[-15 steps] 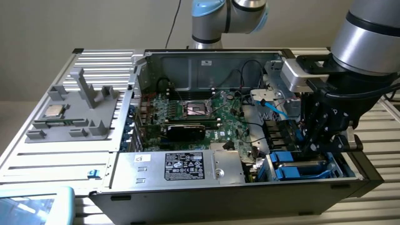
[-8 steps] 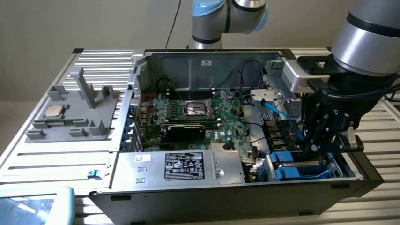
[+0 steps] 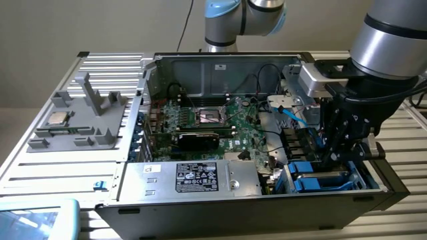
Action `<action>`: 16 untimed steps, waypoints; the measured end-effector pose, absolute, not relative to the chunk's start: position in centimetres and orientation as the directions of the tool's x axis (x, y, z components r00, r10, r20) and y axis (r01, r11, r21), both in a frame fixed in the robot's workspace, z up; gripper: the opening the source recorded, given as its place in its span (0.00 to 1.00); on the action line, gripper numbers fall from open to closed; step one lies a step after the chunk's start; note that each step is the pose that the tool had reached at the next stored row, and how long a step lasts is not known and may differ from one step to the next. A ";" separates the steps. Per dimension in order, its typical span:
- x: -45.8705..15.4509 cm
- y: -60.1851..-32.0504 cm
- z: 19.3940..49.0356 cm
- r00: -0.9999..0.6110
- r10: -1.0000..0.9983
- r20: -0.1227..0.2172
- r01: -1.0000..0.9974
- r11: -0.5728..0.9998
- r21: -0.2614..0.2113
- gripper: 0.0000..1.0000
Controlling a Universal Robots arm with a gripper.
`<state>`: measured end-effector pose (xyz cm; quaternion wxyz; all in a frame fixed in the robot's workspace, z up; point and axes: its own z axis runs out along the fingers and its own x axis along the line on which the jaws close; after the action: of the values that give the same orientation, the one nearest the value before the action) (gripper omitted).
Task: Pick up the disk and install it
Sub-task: 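Insert the first disk wire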
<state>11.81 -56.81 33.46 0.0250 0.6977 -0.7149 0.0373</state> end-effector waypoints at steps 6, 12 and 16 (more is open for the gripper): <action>11.8 -56.8 33.3 -0.025 -0.996 0.090 -1.000 0.024 -0.018 0.16; 11.8 -56.8 33.1 -0.025 -0.996 0.091 -1.000 0.024 -0.018 0.16; 11.8 -56.8 33.1 -0.025 -0.995 0.091 -1.000 0.024 -0.018 0.16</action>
<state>11.84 -56.81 33.08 0.0265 0.6976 -0.7150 0.0384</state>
